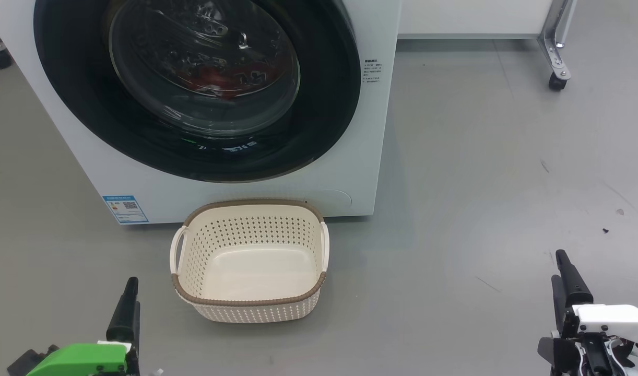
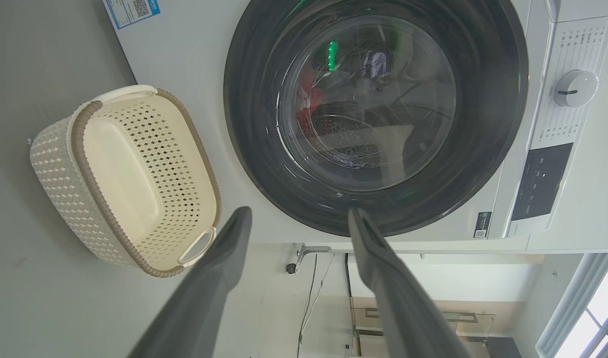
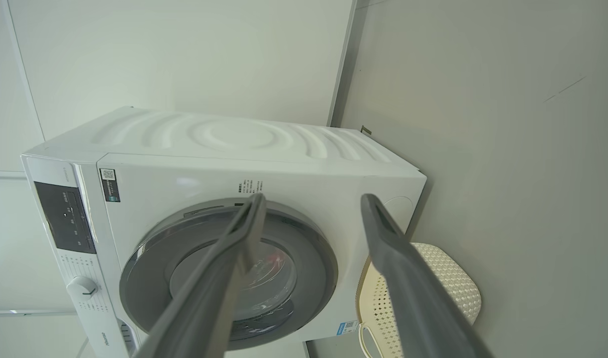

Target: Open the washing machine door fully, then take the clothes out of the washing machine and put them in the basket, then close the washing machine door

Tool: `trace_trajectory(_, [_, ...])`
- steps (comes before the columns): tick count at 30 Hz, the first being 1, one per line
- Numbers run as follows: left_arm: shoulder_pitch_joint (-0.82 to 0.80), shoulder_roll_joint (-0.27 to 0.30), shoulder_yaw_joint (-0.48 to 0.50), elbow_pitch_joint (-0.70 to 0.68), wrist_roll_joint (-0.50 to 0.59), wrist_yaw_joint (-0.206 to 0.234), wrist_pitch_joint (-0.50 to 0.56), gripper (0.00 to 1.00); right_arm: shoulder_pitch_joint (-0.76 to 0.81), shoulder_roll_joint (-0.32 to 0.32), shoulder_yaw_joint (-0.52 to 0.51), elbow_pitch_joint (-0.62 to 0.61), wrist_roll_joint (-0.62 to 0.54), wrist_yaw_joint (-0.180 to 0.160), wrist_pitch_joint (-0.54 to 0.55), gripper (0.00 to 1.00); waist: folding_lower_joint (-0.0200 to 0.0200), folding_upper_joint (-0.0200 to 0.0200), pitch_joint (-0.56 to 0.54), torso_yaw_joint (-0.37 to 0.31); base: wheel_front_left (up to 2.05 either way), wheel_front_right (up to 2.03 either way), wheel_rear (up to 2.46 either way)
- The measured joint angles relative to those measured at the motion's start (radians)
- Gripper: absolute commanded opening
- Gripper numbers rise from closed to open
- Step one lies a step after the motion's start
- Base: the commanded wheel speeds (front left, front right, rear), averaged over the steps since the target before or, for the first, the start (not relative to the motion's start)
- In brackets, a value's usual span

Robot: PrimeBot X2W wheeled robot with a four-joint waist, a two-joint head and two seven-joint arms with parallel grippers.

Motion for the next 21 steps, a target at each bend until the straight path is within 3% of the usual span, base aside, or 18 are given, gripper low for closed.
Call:
trace_trajectory(11, [-0.017,0.024,-0.043,-0.015,0.104,0.000,-0.051,1.00,0.000,-0.041,0.031,-0.024,-0.132,0.000,-0.047,1.00,0.0000,0.0000,0.001,0.000,0.00,0.00,0.00])
trace_trajectory(21, [-0.040,0.060,-0.069,-0.041,0.305,0.000,-0.086,1.00,0.000,-0.111,0.083,-0.049,-0.380,-0.010,-0.083,1.00,0.0000,0.0000,-0.001,0.001,0.00,0.00,0.00])
